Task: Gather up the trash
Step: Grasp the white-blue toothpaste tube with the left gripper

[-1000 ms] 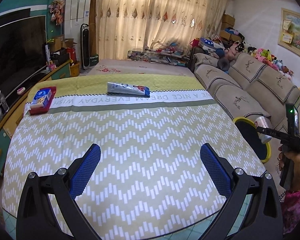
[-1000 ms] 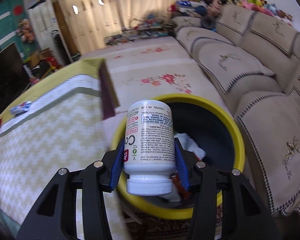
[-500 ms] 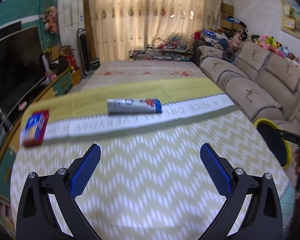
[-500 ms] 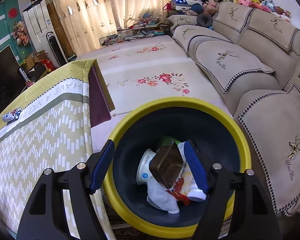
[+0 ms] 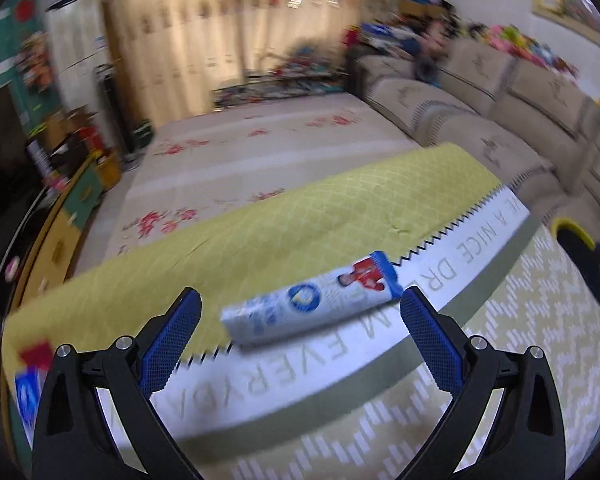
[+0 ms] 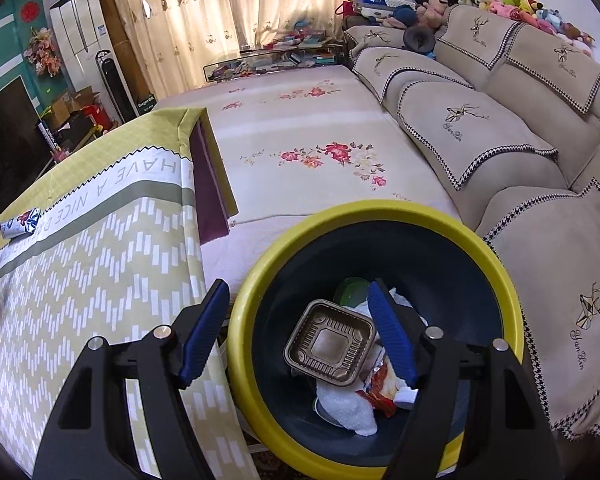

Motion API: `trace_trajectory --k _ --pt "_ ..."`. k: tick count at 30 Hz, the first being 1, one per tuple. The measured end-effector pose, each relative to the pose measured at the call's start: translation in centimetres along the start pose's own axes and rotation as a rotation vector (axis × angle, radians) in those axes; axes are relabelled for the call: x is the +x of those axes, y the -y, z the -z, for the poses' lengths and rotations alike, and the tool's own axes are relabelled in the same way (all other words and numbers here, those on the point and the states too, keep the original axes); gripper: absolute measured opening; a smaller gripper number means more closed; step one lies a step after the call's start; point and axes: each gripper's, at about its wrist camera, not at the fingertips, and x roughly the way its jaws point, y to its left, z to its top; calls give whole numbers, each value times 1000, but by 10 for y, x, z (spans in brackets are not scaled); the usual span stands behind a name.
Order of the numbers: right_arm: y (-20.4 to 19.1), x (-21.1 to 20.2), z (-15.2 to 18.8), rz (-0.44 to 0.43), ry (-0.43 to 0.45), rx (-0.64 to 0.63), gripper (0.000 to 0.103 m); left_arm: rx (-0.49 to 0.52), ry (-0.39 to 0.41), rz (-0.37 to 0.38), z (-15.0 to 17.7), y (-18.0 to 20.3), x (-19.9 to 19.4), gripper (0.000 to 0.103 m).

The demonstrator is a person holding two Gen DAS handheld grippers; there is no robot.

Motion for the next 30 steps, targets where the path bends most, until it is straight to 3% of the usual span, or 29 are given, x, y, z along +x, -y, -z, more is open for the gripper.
trace_trajectory --k 4,9,12,16,18,22,27,30 --pt "-3 3 -1 3 -11 -5 68 91 -45 55 -9 2 18 98" --pt "-5 6 0 4 -24 -12 68 132 -106 90 -7 0 35 97" --pt "-6 6 1 -2 -23 -13 68 153 -155 115 -3 0 38 89" --pt "-6 0 3 -19 -13 -12 68 162 -195 201 5 11 25 70" --pt "-5 -2 5 -26 -11 -12 68 173 -202 222 9 23 18 68" --pt "-4 -6 7 -35 -11 -11 68 215 -195 185 8 45 13 69" --pt "0 -16 13 -38 -1 -8 68 198 -202 152 -3 50 29 68" --pt "4 -20 16 -40 0 -1 69 189 -218 150 -5 53 40 54"
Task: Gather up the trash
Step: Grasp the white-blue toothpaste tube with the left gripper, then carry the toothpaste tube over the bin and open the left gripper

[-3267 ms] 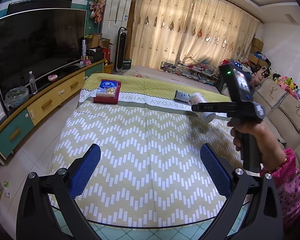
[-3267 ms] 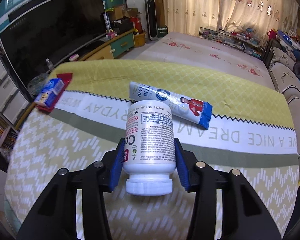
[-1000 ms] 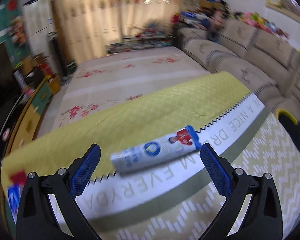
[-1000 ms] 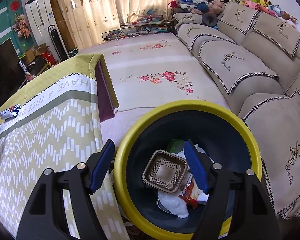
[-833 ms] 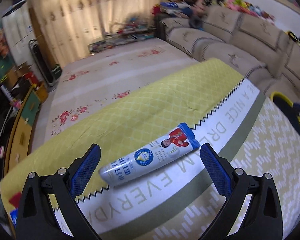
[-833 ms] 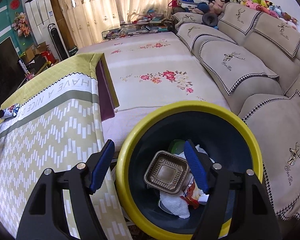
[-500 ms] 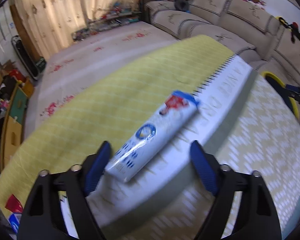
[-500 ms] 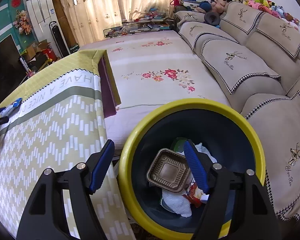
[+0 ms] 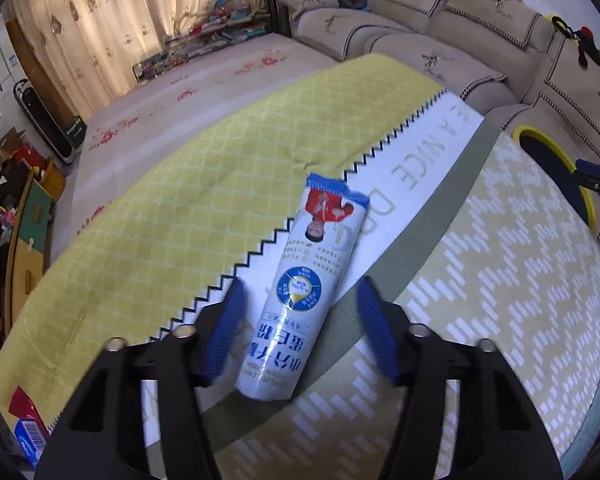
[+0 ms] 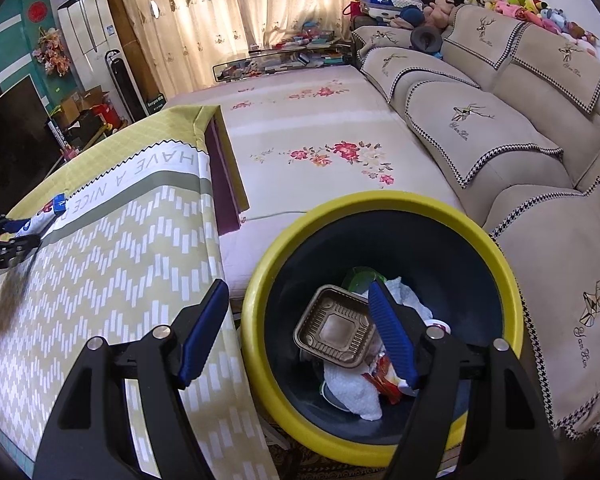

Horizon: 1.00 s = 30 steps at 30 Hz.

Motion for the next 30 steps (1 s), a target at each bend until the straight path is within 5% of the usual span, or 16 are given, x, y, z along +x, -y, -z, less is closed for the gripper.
trace_trajectory --k 2,7,22,30 --pt "3 -2 3 -3 -3 5 69 -24 2 5 0 -1 0 39" --pt "5 -12 14 -32 5 19 69 -62 20 -10 10 2 -6 23" --pt "33 -94 58 -30 117 64 73 -105 153 -16 50 105 -85 22" --pt "59 -131 82 15 168 93 75 -14 189 106 34 211 -113 22"
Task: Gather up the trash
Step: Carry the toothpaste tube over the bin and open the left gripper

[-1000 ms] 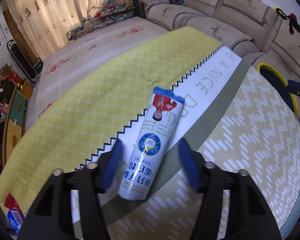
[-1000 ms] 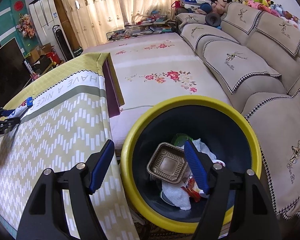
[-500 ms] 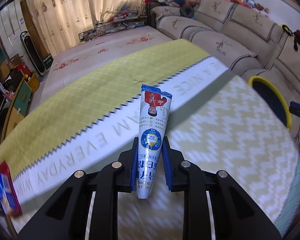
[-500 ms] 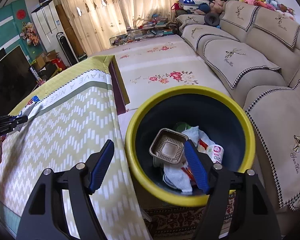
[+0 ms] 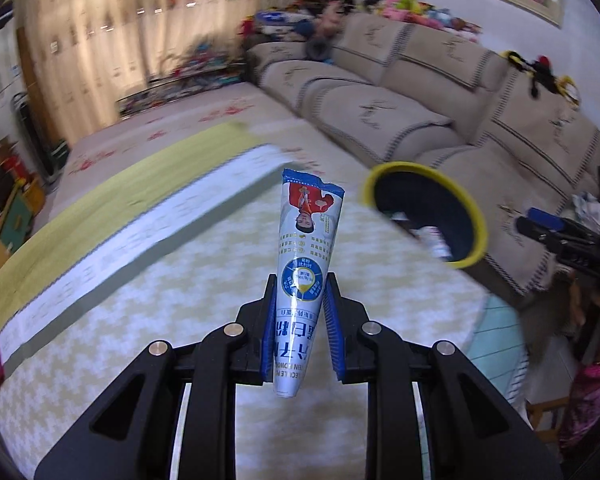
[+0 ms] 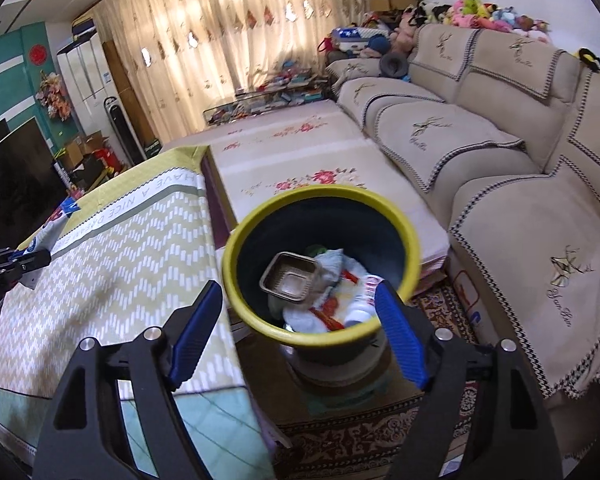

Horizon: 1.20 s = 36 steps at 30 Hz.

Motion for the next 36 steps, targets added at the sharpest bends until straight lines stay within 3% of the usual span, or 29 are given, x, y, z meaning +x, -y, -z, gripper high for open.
trace_trajectory --k 5,11,21,24,26,27,31,36 --pt "24 -14 11 47 19 18 78 83 -11 79 -29 68 23 22" --pt "52 -16 19 63 16 53 78 126 -75 141 -69 128 80 22" --pt "83 -4 22 72 -8 108 78 154 -163 156 -123 176 186 23" --pt "85 -1 22 75 -12 115 78 149 -183 157 -127 187 208 28" --pt "85 -1 21 74 -12 115 78 133 -210 149 -129 192 227 51" --pt "84 -2 20 73 -12 113 79 122 -214 145 -129 191 233 56" --pt "79 -5 20 69 -9 108 80 90 -219 128 -133 188 249 62" --pt "65 -10 20 55 -3 79 81 49 -142 94 -127 172 212 78"
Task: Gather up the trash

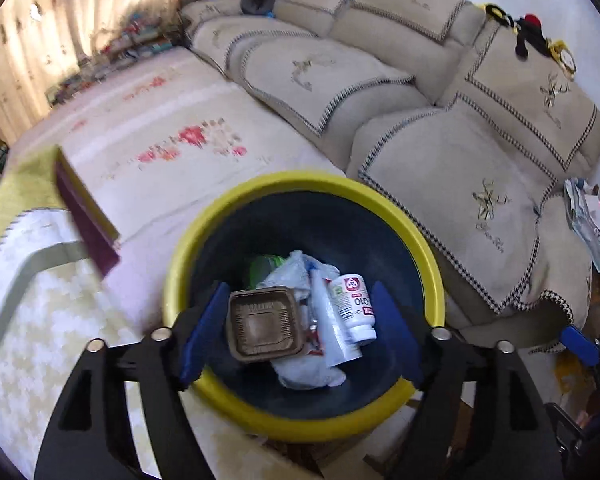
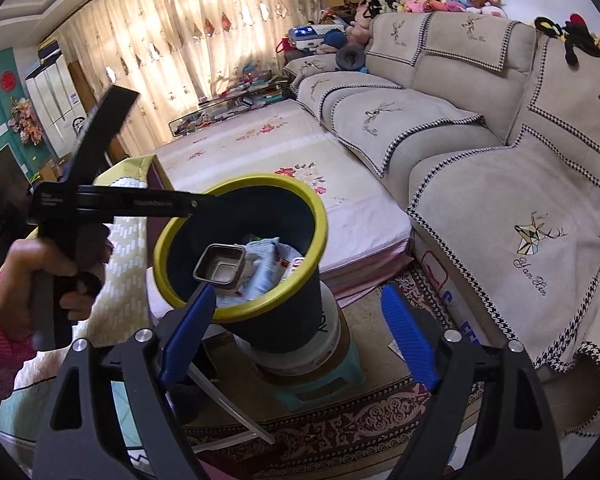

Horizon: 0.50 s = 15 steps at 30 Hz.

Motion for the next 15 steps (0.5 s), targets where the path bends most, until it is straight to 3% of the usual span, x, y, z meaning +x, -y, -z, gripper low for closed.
trace_trajectory --k 5,9,15 --pt "-27 -9 1 -41 15 -55 83 -55 148 -48 40 -19 -85 98" --pt "-54 -20 3 -76 35 -112 87 -143 272 -132 92 -45 -163 98" --pt "-99 -43 7 -137 82 -198 95 -241 380 -365 195 -80 -265 98"
